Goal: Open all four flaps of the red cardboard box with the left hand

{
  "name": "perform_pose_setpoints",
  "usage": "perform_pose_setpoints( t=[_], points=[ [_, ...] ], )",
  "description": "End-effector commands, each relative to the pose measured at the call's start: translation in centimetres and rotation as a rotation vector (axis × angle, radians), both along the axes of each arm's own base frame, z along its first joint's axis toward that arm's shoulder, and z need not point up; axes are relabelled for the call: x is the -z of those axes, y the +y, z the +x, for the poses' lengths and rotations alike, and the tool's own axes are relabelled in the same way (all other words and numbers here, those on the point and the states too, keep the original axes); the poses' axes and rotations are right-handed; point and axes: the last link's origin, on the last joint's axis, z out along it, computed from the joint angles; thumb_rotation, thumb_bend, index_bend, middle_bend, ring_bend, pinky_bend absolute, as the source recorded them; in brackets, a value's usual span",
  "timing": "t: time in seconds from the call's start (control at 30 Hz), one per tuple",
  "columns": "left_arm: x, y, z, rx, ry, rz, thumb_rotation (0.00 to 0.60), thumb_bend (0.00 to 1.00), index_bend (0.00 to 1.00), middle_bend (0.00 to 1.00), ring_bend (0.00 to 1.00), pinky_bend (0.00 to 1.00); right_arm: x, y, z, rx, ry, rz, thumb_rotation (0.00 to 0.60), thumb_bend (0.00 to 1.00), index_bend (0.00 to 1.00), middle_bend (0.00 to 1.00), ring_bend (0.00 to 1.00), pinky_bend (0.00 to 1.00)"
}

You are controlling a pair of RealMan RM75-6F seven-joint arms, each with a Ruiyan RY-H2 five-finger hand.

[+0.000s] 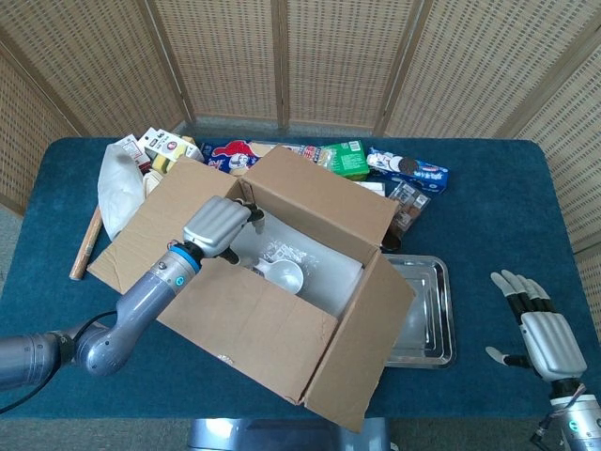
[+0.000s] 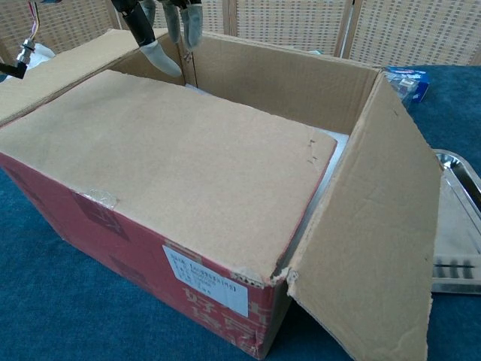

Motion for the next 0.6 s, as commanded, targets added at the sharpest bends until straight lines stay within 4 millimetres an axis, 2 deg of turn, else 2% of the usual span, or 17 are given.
perform_pose_setpoints(
  t=[0.03,0.23,0.33,0.5,0.57,0.6],
  points=[
    [-0.3,0.2,0.0,-0.006,0.009,0.008,0.600,0.01,0.47,0.44,0.39,0.60,0.0,0.0,0.0,0.000,0.000,0.001,0.600,0.00,0.00,0.00,0.00,0.00],
    [0.6,0.0,-0.7,-0.041,0.041,-0.025,0.600,0.00,0.48,0.44,0.39,0.60,0.1,0.0,0.1,-0.002,0.003,0.003,0.600,0.00,0.00,0.00,0.00,0.00],
    [1.2,0.0,-0.7,-0.090,0.003,-0.057,0.600,0.00,0.48,0.45,0.39,0.61,0.2,0.0,0.0,-0.001,0.006,0.004,0.600,0.00,0.00,0.00,0.00,0.00],
    [1.4,0.3,-0.2,-0.109,-0.026,-0.057,0.600,0.00,0.55,0.46,0.40,0.60,0.2,0.0,0.0,-0.001,0.007,0.004,0.600,0.00,0.00,0.00,0.00,0.00],
    [1.4,0.2,-0.1,-0.112,-0.035,-0.059,0.552,0.00,0.56,0.46,0.39,0.56,0.2,0.0,0.0,-0.002,0.007,0.004,0.600,0.00,0.00,0.00,0.00,0.00],
    [1.4,0.2,0.0,-0.115,-0.044,-0.061,0.481,0.00,0.57,0.45,0.37,0.53,0.2,0.0,0.0,-0.002,0.007,0.004,0.600,0.00,0.00,0.00,0.00,0.00]
  ],
)
